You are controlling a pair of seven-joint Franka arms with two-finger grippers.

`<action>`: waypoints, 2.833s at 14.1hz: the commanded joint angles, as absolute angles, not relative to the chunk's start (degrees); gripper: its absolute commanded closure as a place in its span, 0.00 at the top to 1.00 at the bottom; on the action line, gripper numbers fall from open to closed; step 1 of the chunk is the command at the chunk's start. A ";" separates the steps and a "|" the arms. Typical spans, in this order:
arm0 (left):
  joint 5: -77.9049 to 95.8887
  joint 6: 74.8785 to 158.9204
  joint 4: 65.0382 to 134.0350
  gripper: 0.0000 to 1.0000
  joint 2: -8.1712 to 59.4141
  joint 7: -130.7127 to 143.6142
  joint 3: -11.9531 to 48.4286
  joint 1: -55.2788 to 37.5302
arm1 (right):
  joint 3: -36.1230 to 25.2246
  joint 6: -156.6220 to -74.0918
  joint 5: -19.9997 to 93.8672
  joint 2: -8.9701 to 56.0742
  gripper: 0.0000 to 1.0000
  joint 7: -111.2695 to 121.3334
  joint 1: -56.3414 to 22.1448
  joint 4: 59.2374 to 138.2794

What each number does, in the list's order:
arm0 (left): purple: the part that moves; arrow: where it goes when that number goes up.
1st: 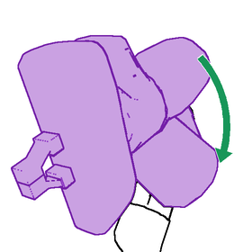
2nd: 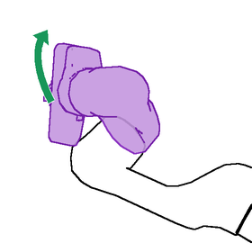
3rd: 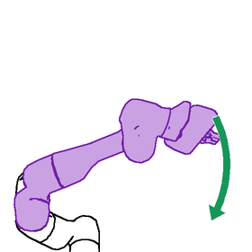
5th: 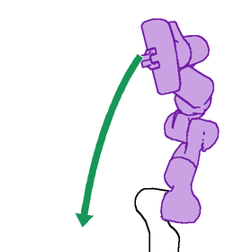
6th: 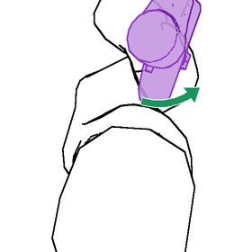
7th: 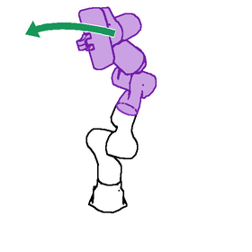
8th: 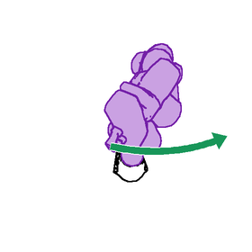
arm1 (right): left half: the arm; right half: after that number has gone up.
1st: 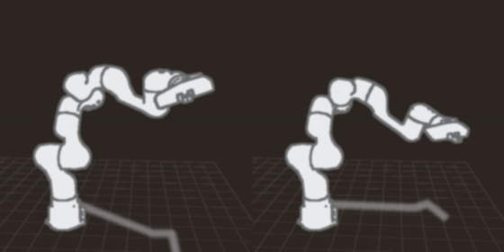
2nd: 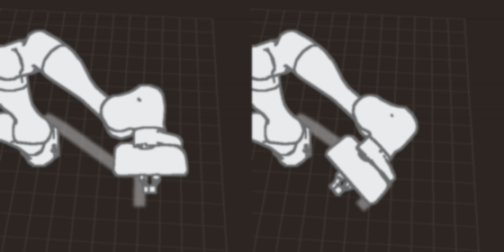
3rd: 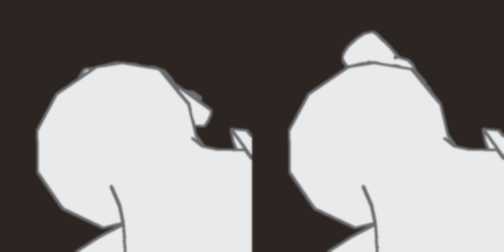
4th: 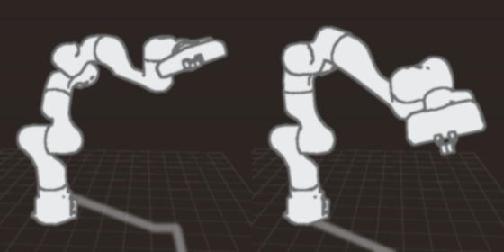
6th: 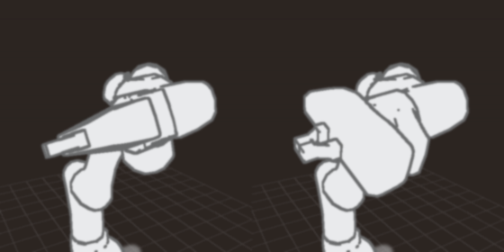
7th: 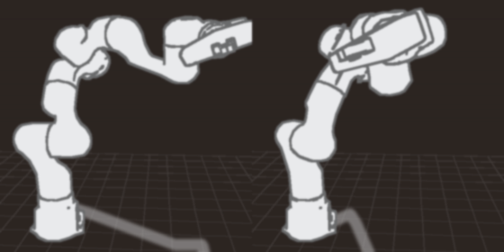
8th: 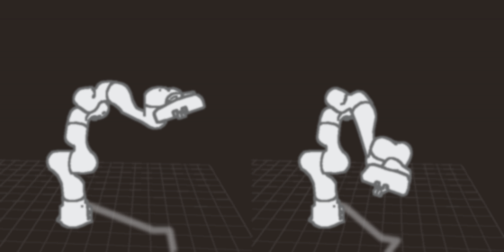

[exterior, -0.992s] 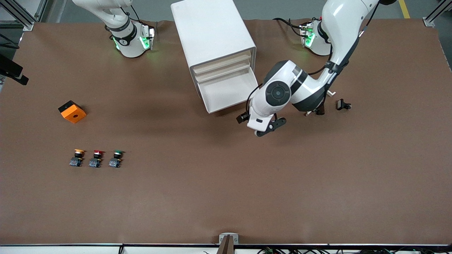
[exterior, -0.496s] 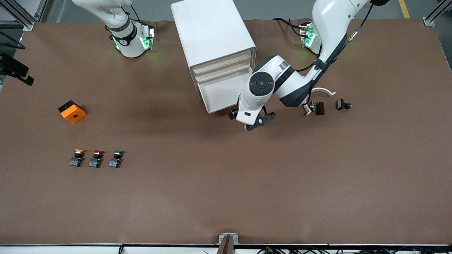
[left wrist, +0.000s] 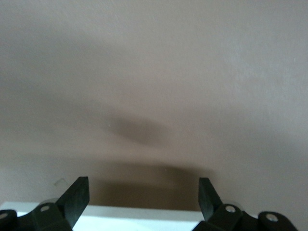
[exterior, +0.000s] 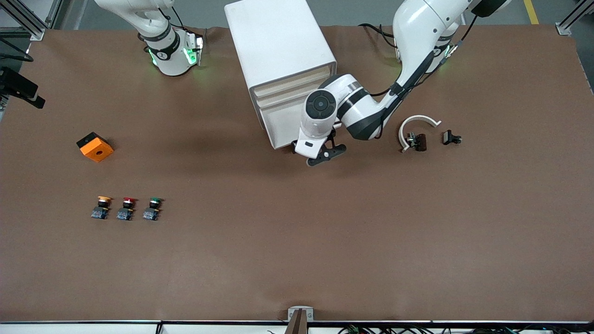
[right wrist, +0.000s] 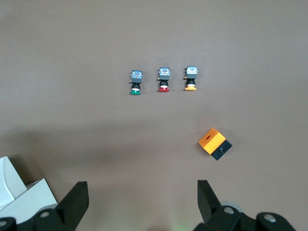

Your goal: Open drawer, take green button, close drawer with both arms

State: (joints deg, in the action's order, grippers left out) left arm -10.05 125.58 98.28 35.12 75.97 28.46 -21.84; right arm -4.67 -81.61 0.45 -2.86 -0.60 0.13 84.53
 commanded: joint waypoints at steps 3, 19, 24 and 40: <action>-11.69 126.56 99.49 1.00 35.24 77.70 28.48 -23.82 | -4.31 -86.13 0.97 -9.93 1.00 -1.14 0.88 94.03; -15.45 124.80 98.00 1.00 34.45 74.79 28.21 -21.62 | -4.31 -85.87 0.97 -10.02 1.00 -0.97 0.70 93.78; -17.05 125.33 99.14 1.00 35.24 75.59 28.21 -22.76 | -4.22 -85.87 0.97 -10.02 1.00 -0.97 0.70 93.87; -5.55 124.89 101.86 1.00 35.68 79.98 32.61 -25.49 | -4.48 -86.48 0.88 -9.93 1.00 -0.53 0.79 93.96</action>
